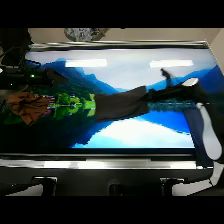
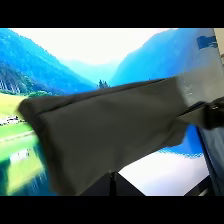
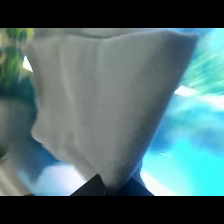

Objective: Fold the shirts.

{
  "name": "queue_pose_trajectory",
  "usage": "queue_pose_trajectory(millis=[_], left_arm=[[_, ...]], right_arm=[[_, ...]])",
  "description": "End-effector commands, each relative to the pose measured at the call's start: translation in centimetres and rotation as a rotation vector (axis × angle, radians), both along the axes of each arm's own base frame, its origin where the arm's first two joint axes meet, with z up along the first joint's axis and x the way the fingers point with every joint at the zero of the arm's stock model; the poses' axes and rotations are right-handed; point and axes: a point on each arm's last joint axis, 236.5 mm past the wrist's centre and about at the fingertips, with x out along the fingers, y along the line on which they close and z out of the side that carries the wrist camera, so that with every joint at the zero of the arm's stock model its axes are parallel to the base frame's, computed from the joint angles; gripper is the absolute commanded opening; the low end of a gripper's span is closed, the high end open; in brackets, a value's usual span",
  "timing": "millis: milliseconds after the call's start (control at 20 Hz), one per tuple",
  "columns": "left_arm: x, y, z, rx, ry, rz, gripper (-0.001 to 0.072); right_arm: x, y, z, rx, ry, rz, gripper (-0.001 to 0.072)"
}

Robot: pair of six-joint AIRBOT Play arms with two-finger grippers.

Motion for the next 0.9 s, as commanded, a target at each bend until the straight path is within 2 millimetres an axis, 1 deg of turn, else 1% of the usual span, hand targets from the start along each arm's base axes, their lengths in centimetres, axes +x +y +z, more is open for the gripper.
queue_pose_trajectory(millis=[0, 50, 100, 200, 350, 450, 550, 600, 700, 850], left_arm=[[0.0, 0.0, -0.1, 0.009, -0.013, -0.011, 0.0028], [0.0, 0.0, -0.1, 0.009, -0.013, -0.011, 0.0027], [0.0, 0.0, -0.1, 0.01, -0.015, -0.013, 0.0028], [0.0, 0.0, -0.1, 0.019, -0.029, -0.023, 0.0027], [0.0, 0.0, -0.1, 0.019, -0.029, -0.024, 0.0028], [0.0, 0.0, -0.1, 0.02, -0.031, -0.025, 0.0027], [0.0, 0.0, -0.1, 0.021, -0.032, -0.026, 0.0027], [0.0, 0.0, -0.1, 0.021, -0.032, -0.026, 0.0028], [0.0, 0.0, -0.1, 0.021, -0.032, -0.026, 0.0028], [0.0, 0.0, -0.1, 0.029, -0.045, -0.037, 0.0028]], right_arm=[[-2.1, -10.5, 6.1, -0.154, -0.047, -0.141, 0.0035], [-3.1, -13.6, 7.9, -0.179, -0.066, -0.204, 0.0035], [-4.2, -16.2, 9.3, -0.196, -0.077, -0.26, 0.0035], [-6.6, -21.5, 11.6, -0.235, -0.093, -0.387, 0.0035], [-9.6, -27.3, 13.7, -0.255, -0.1, -0.563, 0.0035], [-11.0, -30.7, 14.5, -0.26, -0.119, -0.672, 0.0035], [-11.9, -33.0, 15.0, -0.25, -0.132, -0.753, 0.0035], [-12.5, -33.8, 15.0, -0.243, -0.122, -0.786, 0.0035], [-13.7, -34.2, 14.7, -0.231, -0.094, -0.796, 0.0036], [-16.4, -33.9, 13.9, -0.211, -0.02, -0.769, 0.0036]])
